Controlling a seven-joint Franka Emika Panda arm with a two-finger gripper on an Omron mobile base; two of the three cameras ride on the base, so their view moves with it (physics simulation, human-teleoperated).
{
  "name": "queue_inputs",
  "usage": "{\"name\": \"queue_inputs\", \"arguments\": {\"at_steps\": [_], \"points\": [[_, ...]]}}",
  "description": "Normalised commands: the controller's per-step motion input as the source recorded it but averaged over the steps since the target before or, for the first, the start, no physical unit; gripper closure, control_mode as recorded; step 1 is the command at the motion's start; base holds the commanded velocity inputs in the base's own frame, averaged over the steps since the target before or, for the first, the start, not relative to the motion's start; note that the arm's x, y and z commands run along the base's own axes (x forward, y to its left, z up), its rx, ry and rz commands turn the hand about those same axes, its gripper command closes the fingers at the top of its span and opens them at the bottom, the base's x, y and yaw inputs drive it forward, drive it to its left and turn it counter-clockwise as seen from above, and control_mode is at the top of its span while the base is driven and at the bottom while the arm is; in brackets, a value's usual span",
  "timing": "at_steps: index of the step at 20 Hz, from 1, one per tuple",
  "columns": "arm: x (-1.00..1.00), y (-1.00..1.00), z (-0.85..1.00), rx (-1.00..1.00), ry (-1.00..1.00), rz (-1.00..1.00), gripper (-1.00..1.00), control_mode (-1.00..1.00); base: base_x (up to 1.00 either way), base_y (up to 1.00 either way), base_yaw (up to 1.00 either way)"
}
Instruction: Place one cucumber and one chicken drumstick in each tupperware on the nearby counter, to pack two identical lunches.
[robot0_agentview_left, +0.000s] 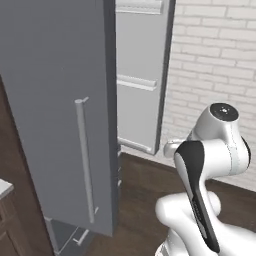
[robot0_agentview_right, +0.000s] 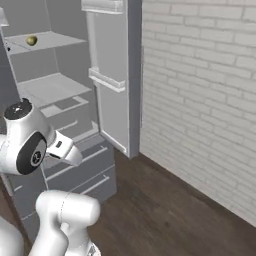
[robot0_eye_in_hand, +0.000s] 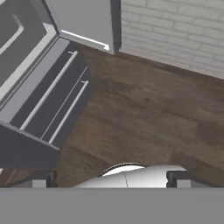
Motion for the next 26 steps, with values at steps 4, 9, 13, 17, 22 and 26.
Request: {"name": "queue_inputs", "arguments": {"at_steps": [4, 9, 13, 17, 22, 26], "points": [[0.0, 0.0, 0.0, 0.0, 0.0, 0.0, -1.0, 1.0, 1.0, -0.5, 0.08], [0.0, 0.0, 0.0, 0.0, 0.0, 0.0, -1.0, 1.0, 0.73, -0.21, 0.54], [0.0, 0.0, 0.0, 0.0, 0.0, 0.0, -1.0, 1.0, 0.4, 0.0, 0.83], [0.0, 0.0, 0.0, 0.0, 0.0, 0.0, -1.0, 1.0, 0.71, -0.02, 0.7], [0.0, 0.0, 0.0, 0.0, 0.0, 0.0, -1.0, 1.0, 0.97, -0.17, 0.16], [0.0, 0.0, 0.0, 0.0, 0.0, 0.0, -1.0, 1.0, 1.0, -0.06, 0.03]]}}
